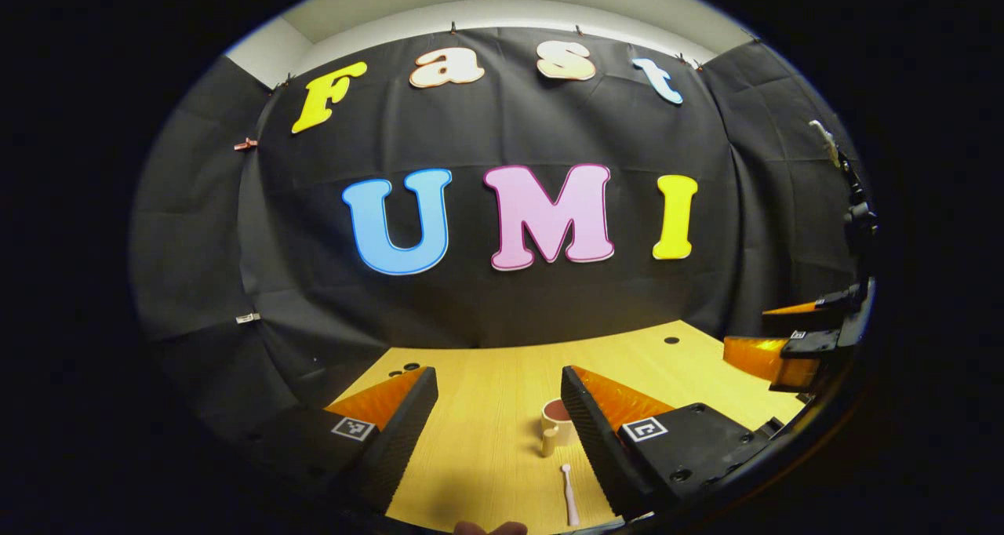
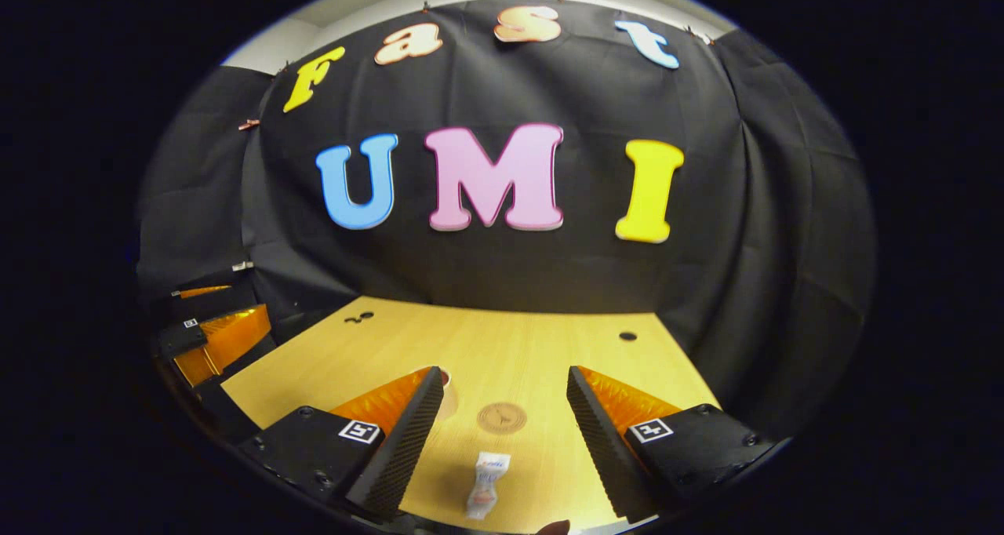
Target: Put the toothbrush and toothpaste on the desktop into the cup, then pick up the cup and place it on the coaster on the desktop.
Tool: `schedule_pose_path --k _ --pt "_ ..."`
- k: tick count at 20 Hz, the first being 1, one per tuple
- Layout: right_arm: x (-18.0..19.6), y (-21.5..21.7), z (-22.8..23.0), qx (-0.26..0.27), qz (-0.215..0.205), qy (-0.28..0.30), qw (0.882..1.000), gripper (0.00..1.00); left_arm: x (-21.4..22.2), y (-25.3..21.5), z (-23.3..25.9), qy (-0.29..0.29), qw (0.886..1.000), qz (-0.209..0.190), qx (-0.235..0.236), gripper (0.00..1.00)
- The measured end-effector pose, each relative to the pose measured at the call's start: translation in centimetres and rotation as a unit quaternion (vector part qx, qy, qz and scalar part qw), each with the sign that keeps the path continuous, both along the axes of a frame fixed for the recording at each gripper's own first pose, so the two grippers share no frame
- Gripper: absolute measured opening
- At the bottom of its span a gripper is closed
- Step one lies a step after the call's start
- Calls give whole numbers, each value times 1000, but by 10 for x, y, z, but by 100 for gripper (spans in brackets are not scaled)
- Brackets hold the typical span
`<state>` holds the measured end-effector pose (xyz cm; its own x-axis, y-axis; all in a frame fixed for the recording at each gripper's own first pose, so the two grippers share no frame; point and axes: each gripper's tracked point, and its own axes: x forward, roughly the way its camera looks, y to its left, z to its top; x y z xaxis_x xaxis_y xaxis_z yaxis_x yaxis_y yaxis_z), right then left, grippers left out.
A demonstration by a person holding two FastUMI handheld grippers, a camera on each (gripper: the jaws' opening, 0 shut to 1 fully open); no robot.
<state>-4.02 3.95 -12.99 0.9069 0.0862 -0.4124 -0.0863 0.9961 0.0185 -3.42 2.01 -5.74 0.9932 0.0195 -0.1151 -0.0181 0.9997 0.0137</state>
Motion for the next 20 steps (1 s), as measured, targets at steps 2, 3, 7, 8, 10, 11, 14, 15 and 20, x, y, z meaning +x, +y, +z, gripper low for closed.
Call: schedule_pose_path --k 2,3,7,8,10,11,14,15,20 --pt "-12 1 -39 2 -4 57 998 98 -7 1 -17 20 1000 -1 3 98" --pt "-17 1 -57 -3 -7 79 997 98 -10 1 -24 29 1000 -3 2 98" --pt "-31 2 -131 -28 -6 166 986 98 -24 5 -52 62 998 -6 -5 98" --pt "-33 3 -149 -31 -5 186 982 98 -28 7 -60 71 997 -7 -7 98" --pt "-40 8 -180 -25 -7 228 973 98 -37 13 -72 87 996 -3 -7 98" --pt "-42 10 -192 -22 -9 242 970 98 -41 15 -78 93 996 -2 -7 98" --pt "-44 12 -228 -15 -21 287 958 99 -51 23 -90 108 994 2 -5 97" --pt "-43 12 -238 -13 -26 298 954 99 -54 26 -93 112 994 4 -3 97" --pt "-40 9 -266 -23 -36 344 938 97 -63 36 -101 123 992 16 -3 97"
